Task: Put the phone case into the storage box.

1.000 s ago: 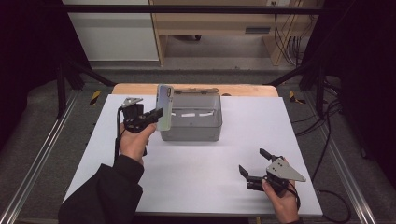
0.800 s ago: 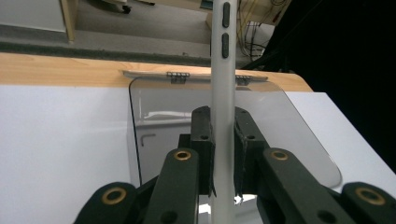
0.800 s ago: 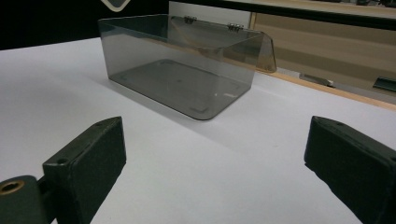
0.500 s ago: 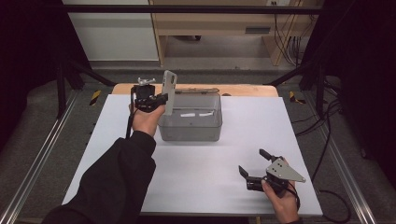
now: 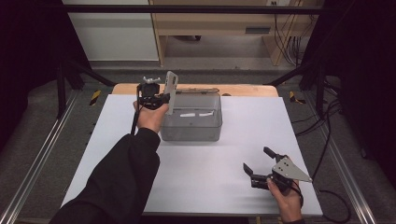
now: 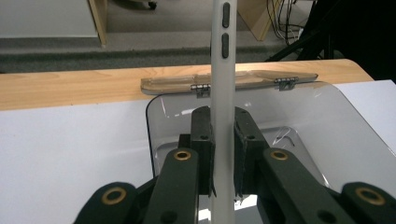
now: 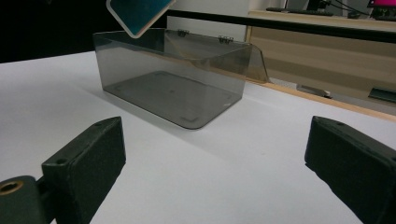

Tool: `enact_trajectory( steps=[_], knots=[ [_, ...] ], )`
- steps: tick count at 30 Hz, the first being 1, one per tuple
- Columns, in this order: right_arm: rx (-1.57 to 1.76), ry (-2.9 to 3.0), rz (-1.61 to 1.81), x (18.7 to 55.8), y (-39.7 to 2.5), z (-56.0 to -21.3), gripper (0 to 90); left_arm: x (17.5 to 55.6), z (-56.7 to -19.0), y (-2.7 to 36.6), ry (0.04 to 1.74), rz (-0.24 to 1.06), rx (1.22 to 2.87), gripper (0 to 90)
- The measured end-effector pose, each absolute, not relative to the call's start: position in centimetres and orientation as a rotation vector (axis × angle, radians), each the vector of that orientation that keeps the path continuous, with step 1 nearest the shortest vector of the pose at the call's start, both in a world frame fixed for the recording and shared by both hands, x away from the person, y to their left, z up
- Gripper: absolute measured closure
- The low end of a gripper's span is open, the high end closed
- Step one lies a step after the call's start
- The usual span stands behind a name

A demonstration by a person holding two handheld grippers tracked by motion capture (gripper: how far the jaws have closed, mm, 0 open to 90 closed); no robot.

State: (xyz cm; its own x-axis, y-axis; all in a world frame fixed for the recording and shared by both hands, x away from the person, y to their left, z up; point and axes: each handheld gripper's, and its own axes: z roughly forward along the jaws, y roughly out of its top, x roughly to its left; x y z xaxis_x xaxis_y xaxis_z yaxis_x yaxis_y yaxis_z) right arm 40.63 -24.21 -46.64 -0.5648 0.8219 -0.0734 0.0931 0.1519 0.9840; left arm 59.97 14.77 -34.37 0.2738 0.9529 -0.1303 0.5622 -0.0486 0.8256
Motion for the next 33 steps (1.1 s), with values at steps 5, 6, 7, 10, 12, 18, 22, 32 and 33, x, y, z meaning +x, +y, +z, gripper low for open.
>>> enact_trajectory(
  steps=[5, 6, 7, 10, 12, 18, 22, 32, 33],
  knots=[
    [0.880, 1.801, 1.457, 40.7, -24.2, -46.7, 5.4, 60.1, -34.7, 14.6, 1.392, 0.599, 1.739, 80.8],
    [0.881, 1.803, 1.456, 40.7, -24.2, -46.7, 5.4, 60.1, -34.8, 14.6, 1.393, 0.600, 1.743, 80.8],
    [0.886, 1.804, 1.457, 40.7, -24.2, -46.7, 5.4, 60.1, -34.8, 14.6, 1.393, 0.600, 1.743, 80.8],
    [0.893, 1.805, 1.458, 40.7, -24.1, -46.6, 5.4, 60.0, -35.6, 14.6, 1.416, 0.578, 1.748, 80.8],
    [0.895, 1.808, 1.457, 40.7, -24.1, -46.7, 5.4, 59.9, -36.0, 14.6, 1.427, 0.573, 1.756, 80.8],
    [0.900, 1.813, 1.457, 40.7, -24.1, -46.7, 5.4, 59.8, -37.1, 14.6, 1.456, 0.553, 1.760, 80.8],
    [0.899, 1.815, 1.455, 40.7, -24.1, -46.7, 5.4, 59.6, -37.8, 14.5, 1.475, 0.540, 1.763, 80.8],
    [0.907, 1.821, 1.453, 40.7, -24.2, -46.7, 5.4, 59.4, -38.7, 14.4, 1.503, 0.531, 1.752, 80.8],
    [0.907, 1.821, 1.453, 40.7, -24.2, -46.7, 5.4, 59.4, -38.8, 14.4, 1.505, 0.531, 1.753, 80.8]
  ],
)
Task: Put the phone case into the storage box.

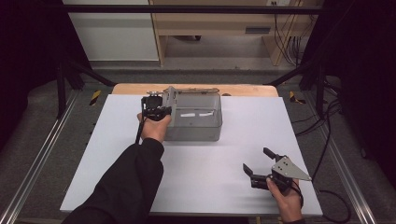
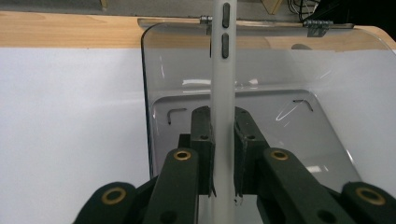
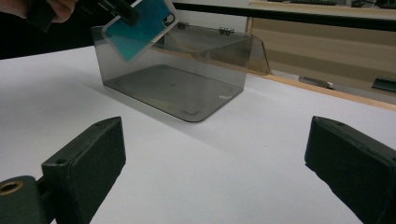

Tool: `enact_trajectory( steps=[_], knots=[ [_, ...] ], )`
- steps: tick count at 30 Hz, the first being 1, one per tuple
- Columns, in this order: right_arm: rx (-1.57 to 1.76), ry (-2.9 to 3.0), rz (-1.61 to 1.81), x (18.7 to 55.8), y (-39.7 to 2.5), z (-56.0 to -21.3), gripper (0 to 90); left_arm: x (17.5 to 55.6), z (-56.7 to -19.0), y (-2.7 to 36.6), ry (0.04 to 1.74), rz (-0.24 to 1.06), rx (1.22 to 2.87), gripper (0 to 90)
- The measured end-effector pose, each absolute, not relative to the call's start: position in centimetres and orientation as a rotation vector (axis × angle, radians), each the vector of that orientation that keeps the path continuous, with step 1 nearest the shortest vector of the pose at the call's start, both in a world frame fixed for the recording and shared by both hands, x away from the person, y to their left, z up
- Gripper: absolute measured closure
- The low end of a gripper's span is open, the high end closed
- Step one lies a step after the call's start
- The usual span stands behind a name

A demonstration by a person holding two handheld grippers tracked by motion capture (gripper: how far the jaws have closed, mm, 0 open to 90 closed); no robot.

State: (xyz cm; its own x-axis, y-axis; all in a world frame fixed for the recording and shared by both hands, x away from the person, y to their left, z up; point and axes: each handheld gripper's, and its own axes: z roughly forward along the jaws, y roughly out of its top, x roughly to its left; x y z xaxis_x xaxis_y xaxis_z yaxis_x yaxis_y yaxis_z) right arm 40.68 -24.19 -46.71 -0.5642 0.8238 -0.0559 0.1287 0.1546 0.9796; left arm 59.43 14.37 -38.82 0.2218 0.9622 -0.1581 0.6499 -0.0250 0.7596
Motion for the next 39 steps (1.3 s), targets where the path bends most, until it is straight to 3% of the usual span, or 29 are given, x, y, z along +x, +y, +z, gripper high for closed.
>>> enact_trajectory(
  steps=[39],
  knots=[
    [0.931, 1.828, 1.457, 40.7, -24.3, -46.8, 5.4, 59.7, -40.2, 14.3, 1.555, 0.560, 1.789, 80.7]
  ],
)
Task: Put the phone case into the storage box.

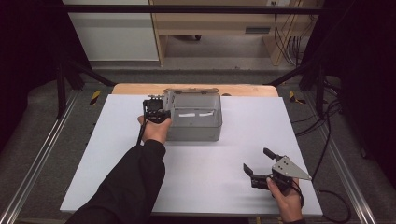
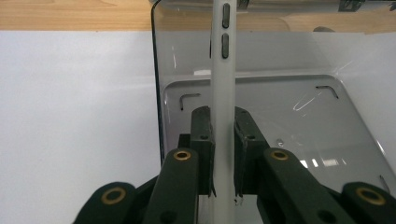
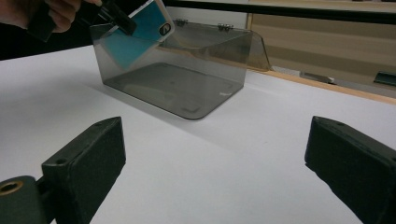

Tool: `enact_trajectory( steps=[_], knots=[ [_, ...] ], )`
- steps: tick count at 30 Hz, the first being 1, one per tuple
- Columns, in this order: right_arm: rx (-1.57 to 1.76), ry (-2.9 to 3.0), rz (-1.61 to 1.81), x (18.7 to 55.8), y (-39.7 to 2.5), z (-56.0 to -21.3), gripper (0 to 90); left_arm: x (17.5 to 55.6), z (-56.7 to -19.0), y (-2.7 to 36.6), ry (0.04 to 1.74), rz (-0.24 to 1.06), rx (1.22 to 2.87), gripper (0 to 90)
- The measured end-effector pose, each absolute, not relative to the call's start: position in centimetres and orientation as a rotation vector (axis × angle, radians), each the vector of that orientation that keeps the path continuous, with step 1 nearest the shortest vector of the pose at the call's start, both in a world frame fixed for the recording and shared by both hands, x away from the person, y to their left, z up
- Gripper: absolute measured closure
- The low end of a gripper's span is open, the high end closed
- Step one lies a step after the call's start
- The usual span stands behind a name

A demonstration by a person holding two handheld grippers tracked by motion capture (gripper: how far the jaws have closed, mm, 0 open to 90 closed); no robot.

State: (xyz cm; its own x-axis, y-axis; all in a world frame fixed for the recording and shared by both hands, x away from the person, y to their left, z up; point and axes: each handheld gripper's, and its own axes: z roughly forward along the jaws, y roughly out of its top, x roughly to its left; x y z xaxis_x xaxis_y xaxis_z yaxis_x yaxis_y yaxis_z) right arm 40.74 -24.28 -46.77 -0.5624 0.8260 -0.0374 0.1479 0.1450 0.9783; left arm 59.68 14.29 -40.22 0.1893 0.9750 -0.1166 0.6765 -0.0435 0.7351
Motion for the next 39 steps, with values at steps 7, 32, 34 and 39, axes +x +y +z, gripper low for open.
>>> enact_trajectory(
  steps=[7, 32, 34, 39],
  knots=[
    [0.933, 1.829, 1.456, 40.75, -24.28, -46.77, 5.4, 59.68, -40.38, 14.14, 1.557, 0.560, 1.797, 80.7],
    [0.945, 1.831, 1.454, 40.77, -24.29, -46.79, 5.4, 59.72, -40.80, 14.06, 1.569, 0.540, 1.816, 80.7],
    [0.946, 1.828, 1.452, 40.78, -24.32, -46.79, 5.4, 59.72, -40.86, 14.11, 1.570, 0.537, 1.816, 80.7],
    [0.948, 1.828, 1.450, 40.79, -24.36, -46.81, 5.4, 59.74, -40.98, 14.21, 1.576, 0.529, 1.817, 80.7]
  ],
)
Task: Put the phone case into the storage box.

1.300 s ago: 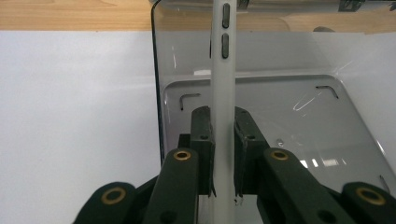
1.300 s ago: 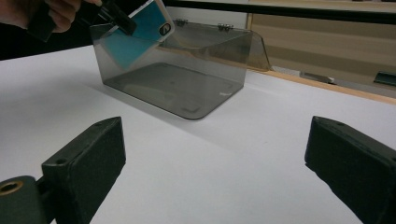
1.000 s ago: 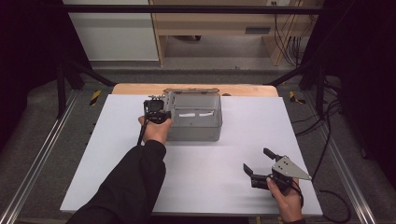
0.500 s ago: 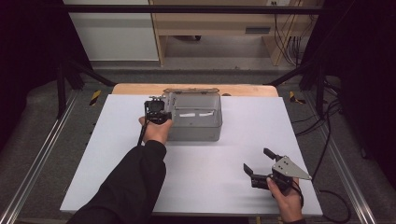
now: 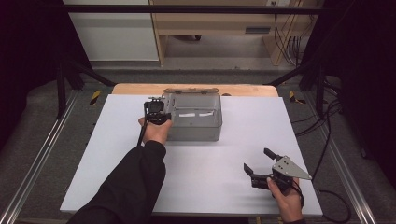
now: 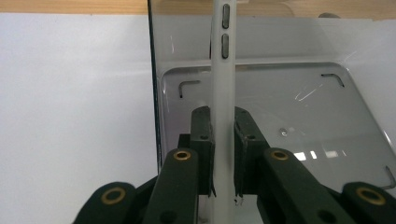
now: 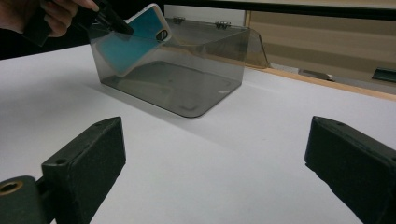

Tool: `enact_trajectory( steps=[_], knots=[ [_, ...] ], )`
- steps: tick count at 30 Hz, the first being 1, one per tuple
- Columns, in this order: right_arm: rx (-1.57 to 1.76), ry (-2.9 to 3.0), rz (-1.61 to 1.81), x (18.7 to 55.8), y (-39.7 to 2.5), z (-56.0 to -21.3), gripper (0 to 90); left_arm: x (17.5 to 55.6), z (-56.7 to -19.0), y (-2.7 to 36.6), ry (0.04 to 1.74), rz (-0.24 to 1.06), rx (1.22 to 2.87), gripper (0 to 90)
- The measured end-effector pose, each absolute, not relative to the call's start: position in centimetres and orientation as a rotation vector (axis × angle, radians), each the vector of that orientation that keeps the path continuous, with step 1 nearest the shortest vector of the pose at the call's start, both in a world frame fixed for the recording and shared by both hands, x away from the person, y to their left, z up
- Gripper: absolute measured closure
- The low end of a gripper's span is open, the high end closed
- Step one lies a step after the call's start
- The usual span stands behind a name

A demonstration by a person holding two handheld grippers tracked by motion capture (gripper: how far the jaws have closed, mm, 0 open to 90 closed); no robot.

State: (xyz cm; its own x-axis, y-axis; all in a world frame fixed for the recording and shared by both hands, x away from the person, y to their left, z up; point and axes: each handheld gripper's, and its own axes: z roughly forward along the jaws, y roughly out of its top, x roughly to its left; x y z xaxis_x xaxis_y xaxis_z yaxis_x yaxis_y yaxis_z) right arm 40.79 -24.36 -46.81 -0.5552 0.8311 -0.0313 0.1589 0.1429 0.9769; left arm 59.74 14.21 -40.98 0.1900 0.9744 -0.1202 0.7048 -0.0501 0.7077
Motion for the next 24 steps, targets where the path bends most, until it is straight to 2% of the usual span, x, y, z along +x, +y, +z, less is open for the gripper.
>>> enact_trajectory(
  steps=[24],
  knots=[
    [0.951, 1.837, 1.454, 40.82, -24.23, -46.85, 5.3, 59.75, -41.09, 14.23, 1.592, 0.498, 1.831, 80.6]
  ],
)
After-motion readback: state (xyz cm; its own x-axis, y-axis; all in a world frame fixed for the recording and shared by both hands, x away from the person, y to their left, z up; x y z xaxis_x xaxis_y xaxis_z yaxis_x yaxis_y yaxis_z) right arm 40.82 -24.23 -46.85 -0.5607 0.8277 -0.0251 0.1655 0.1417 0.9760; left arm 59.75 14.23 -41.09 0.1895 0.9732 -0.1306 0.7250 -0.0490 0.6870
